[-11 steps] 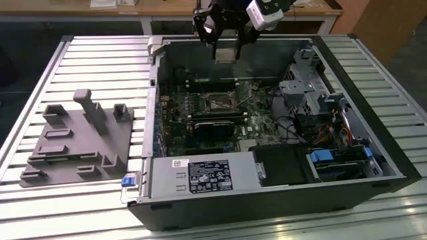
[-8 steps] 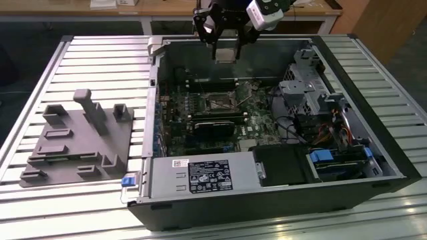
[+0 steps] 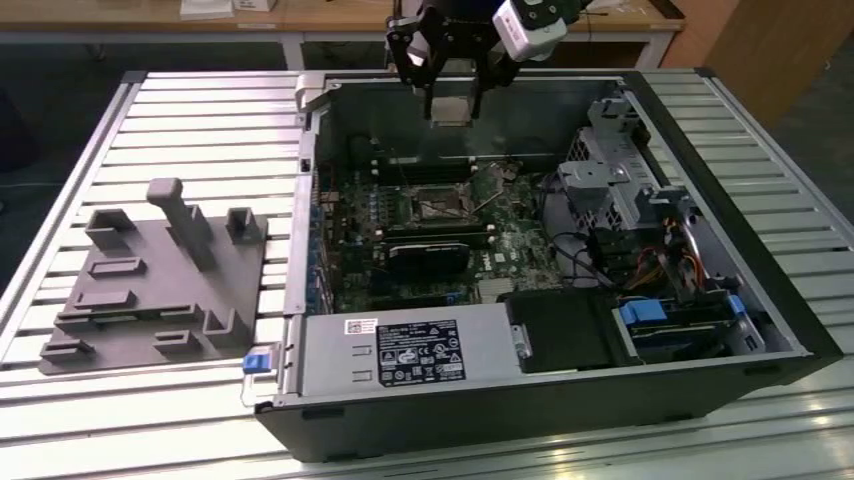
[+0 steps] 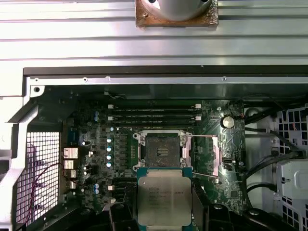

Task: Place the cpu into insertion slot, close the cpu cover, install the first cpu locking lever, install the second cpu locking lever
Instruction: 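Place the cpu into insertion slot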

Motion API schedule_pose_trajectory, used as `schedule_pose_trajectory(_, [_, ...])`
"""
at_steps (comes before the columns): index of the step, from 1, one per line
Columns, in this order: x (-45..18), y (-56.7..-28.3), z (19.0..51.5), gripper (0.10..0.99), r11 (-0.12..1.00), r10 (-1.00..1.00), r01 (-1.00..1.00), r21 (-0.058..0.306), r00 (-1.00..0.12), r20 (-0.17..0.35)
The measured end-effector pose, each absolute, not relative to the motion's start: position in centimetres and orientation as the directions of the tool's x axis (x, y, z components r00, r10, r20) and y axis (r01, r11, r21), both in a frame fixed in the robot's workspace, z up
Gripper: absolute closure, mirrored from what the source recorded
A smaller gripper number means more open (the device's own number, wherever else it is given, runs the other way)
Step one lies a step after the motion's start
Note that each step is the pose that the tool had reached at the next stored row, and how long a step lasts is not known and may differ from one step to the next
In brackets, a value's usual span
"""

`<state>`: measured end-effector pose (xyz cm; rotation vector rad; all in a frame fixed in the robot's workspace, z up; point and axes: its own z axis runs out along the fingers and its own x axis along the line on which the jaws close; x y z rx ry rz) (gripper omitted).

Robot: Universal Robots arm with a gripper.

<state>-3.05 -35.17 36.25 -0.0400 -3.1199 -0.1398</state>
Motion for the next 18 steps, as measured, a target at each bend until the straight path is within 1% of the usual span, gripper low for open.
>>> schedule_pose_trajectory(6, [-3.1,-35.2,35.7,0.549,0.996,0.025,0.026,0.089,-1.0,0.019])
schedule_pose_trajectory(18, [-3.1,-35.0,33.5,0.549,0.996,0.025,0.026,0.087,-1.0,0.012])
